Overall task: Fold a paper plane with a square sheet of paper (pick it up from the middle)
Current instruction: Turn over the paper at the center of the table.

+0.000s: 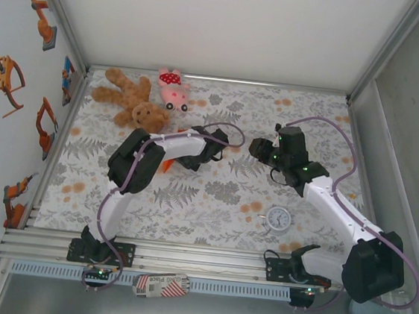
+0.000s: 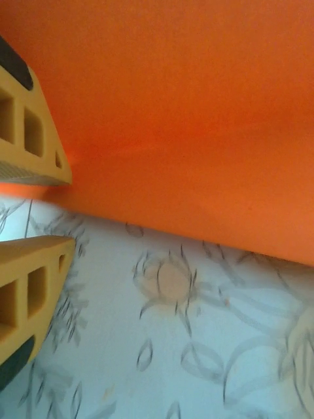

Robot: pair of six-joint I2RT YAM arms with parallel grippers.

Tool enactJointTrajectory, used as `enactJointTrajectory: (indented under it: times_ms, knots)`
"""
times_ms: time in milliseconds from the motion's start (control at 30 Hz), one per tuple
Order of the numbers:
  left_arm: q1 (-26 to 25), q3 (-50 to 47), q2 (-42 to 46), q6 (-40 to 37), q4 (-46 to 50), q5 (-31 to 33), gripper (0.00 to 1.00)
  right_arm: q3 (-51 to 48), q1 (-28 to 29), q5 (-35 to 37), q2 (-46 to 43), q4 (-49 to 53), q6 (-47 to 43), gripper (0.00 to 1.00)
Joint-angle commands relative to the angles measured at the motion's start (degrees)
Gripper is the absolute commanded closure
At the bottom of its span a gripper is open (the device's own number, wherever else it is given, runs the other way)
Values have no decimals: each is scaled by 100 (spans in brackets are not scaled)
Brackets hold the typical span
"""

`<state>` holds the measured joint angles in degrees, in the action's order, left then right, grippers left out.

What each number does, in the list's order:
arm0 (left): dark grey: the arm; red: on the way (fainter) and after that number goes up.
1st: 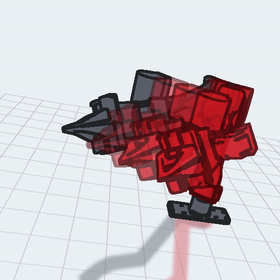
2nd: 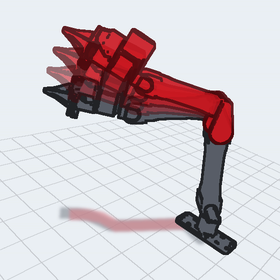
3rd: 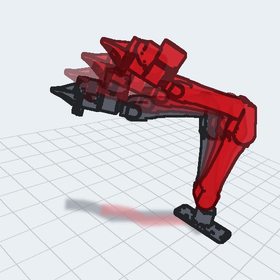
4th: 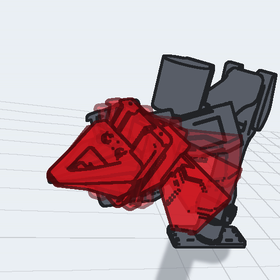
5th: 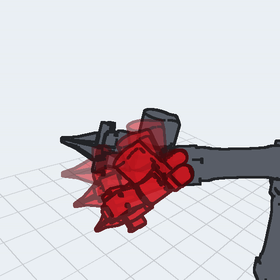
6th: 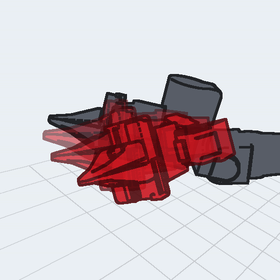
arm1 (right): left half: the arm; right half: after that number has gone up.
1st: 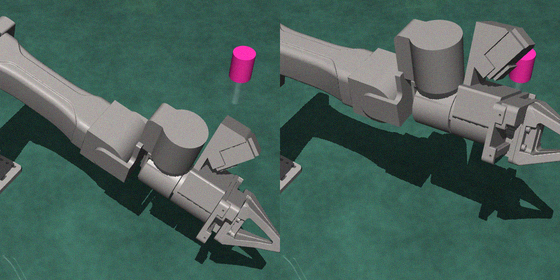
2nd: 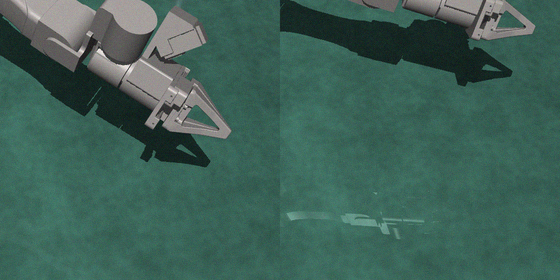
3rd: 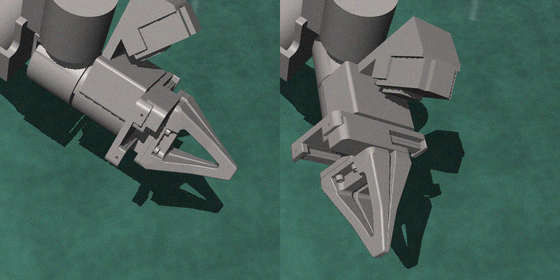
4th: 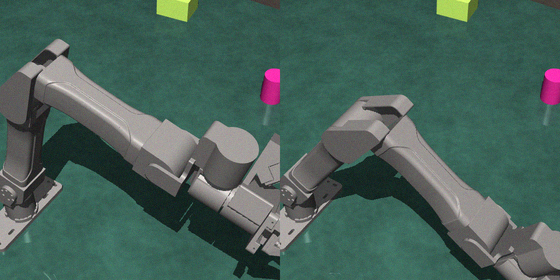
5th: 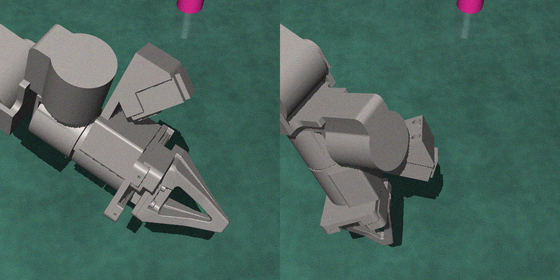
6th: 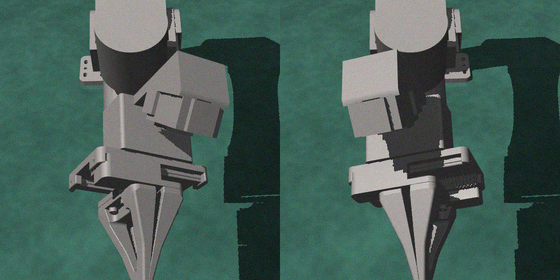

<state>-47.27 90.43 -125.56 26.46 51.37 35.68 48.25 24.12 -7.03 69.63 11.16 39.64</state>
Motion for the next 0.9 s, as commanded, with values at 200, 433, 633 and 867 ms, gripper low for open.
enactJointTrajectory:
  times_ms: [200,433,633,867]
  knots:
    - [-253,-860,1345,799,-1458,-2844,63,55,-42,82,-90,-44,136,51]
    - [-118,-2060,2628,1204,-2610,-3680,53,-76,-44,415,-328,-36,-24,27]
    - [487,-2602,3044,1129,-2825,-3382,41,-218,-47,434,-434,-204,53,1]
    - [989,-2629,2615,1074,-3126,-3415,38,-171,-47,-75,-54,-308,114,9]
